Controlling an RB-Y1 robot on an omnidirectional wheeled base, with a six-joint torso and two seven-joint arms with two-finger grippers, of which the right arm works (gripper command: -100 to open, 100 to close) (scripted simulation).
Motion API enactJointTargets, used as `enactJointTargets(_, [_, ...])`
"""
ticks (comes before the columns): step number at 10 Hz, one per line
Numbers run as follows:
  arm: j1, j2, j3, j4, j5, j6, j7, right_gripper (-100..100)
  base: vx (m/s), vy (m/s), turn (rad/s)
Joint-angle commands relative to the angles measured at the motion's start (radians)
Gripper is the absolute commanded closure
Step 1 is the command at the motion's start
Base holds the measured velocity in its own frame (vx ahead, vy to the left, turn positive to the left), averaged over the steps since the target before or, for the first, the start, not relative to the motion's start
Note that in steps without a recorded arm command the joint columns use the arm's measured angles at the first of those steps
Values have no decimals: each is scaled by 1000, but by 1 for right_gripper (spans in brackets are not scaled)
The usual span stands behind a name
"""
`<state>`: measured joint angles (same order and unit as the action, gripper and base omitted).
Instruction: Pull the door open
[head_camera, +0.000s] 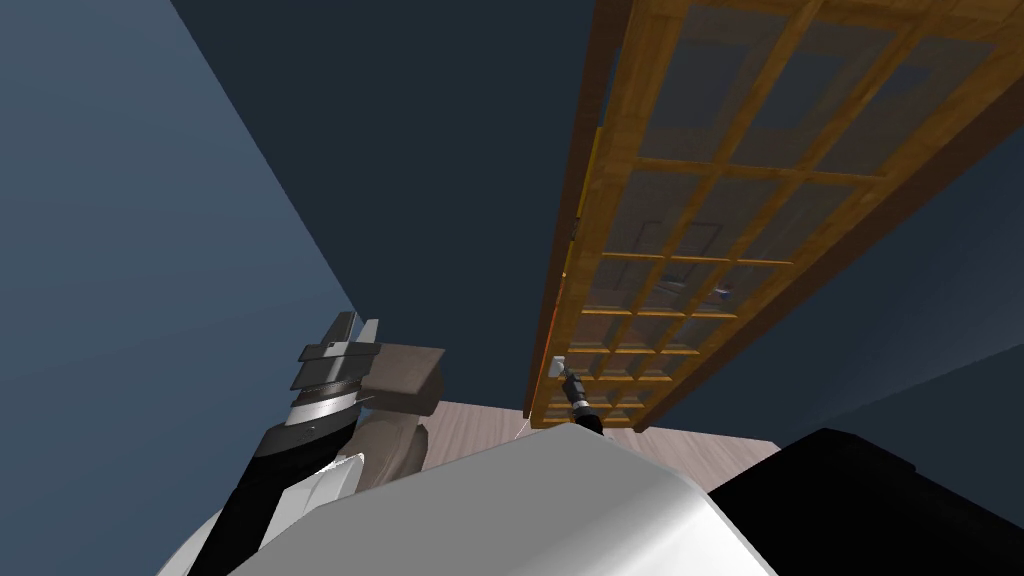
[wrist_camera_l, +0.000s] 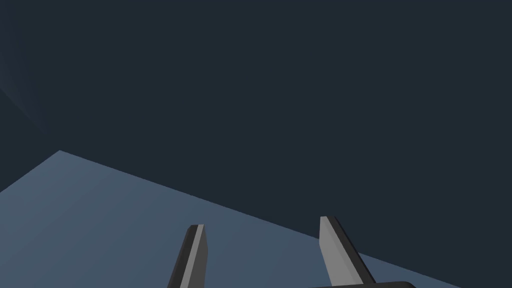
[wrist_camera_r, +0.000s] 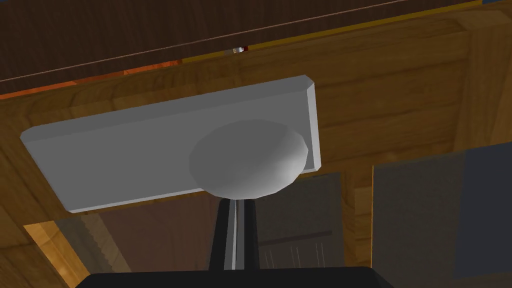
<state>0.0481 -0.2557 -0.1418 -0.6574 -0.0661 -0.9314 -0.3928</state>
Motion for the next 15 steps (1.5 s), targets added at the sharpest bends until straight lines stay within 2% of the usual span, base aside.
enactJointTargets(1, [-3, 5, 4, -3, -15, 4, -40, -100, -47, -32, 34])
enactJointTargets(5, [-10, 18, 16, -10, -57, 14, -146, -100, -67, 6, 47])
enactJointTargets(6, [-10, 18, 16, -10, -57, 14, -155, -100, -56, 1, 17])
enactJointTargets(8, [-14, 27, 24, -15, -85, 21, -219, -100, -59, -16, 52])
enactJointTargets(9, [-14, 27, 24, -15, -85, 21, -230, -100, -46, -18, 20])
enactJointTargets(13, [-23, 43, 38, -24, -134, 33, -346, -100, -57, -8, 41])
enactJointTargets(14, [-23, 43, 38, -24, -134, 33, -351, -100, -47, -17, 21])
enactJointTargets(15, [-26, 49, 43, -27, -152, 38, -392, -100, -55, -30, 44])
